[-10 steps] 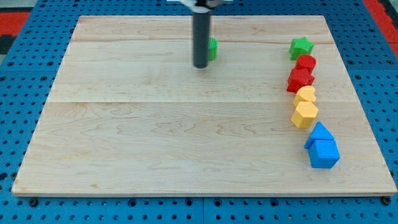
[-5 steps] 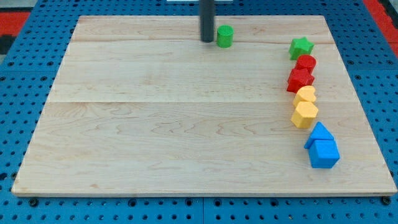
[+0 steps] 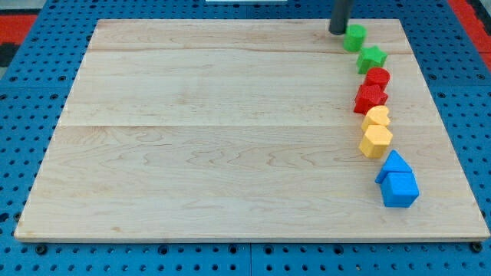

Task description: Slide the green circle to the top of the green star

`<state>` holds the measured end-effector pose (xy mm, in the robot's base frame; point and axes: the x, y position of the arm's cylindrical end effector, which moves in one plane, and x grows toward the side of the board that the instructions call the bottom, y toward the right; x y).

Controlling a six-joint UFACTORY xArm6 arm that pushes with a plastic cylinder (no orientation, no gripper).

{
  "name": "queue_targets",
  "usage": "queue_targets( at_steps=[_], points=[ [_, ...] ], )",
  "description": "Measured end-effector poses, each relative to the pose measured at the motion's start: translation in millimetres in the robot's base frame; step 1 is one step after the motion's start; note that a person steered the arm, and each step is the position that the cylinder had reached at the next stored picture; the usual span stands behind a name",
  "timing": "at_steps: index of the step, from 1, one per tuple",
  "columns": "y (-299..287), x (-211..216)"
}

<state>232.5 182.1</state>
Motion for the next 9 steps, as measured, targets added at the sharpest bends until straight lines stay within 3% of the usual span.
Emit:
queue_targets(
  at_steps=[1, 2, 3, 4, 5, 9],
  points=[
    [23, 1],
    [19, -40],
    [50, -41],
    [117, -35],
    [100, -5],
    [66, 14]
  ],
)
